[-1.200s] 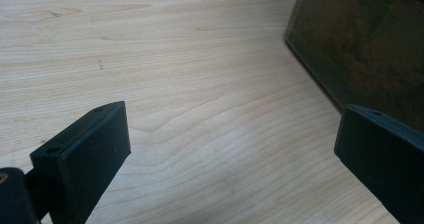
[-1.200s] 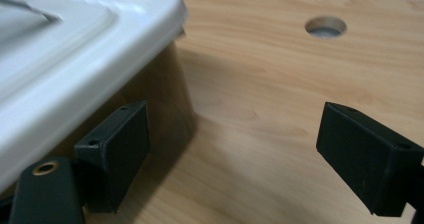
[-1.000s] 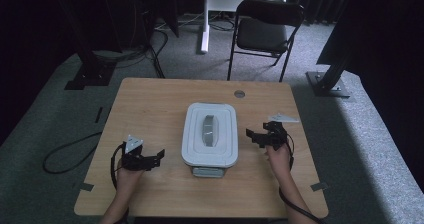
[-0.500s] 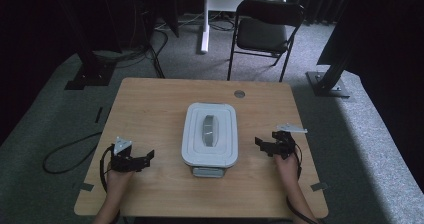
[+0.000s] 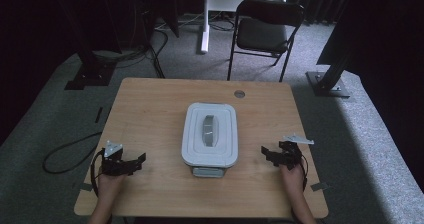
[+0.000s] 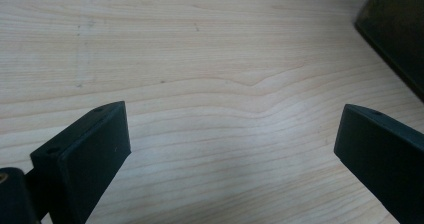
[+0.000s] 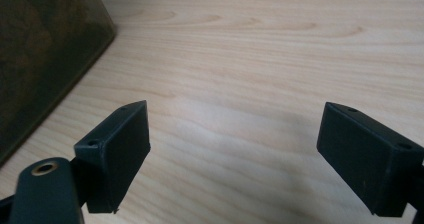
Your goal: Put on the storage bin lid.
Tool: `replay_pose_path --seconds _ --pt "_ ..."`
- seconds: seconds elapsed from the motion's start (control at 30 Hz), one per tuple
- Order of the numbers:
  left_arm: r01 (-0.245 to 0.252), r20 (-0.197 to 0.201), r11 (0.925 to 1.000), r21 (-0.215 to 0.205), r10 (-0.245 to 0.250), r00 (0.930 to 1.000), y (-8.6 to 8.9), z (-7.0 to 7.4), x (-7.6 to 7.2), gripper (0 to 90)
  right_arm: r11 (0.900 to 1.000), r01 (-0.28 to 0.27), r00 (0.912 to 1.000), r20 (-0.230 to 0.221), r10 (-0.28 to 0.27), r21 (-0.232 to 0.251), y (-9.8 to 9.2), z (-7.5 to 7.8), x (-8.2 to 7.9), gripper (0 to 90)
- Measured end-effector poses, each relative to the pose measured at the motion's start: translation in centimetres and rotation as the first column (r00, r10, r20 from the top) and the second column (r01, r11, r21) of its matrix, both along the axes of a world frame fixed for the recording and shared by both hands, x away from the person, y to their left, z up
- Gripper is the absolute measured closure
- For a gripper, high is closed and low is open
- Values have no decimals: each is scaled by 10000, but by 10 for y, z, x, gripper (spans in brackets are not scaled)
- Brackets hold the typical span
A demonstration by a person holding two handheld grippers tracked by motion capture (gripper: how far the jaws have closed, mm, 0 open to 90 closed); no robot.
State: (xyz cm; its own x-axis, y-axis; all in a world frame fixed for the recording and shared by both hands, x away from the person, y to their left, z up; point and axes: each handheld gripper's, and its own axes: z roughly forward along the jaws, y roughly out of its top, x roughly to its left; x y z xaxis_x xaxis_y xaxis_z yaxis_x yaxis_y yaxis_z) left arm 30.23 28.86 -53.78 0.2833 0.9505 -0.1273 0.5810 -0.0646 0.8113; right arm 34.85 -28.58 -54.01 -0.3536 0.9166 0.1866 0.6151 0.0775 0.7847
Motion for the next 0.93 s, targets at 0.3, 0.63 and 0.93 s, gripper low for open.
replay_pose_path --seconds 0.3,0.63,0.93 --pt "-66 -73 9998 198 67 10000 5 -5 -6 22 9968 701 9975 132 -696 -379 -13 -4 -21 128" --pt "-431 -15 9981 436 432 9991 13 -7 -19 22 9876 1514 9885 53 -1513 -423 -34 -12 -42 125" --pt "-1120 -53 9925 484 1124 9937 24 -8 -28 22 9752 2185 9757 224 -2178 -362 -52 -16 -62 124"
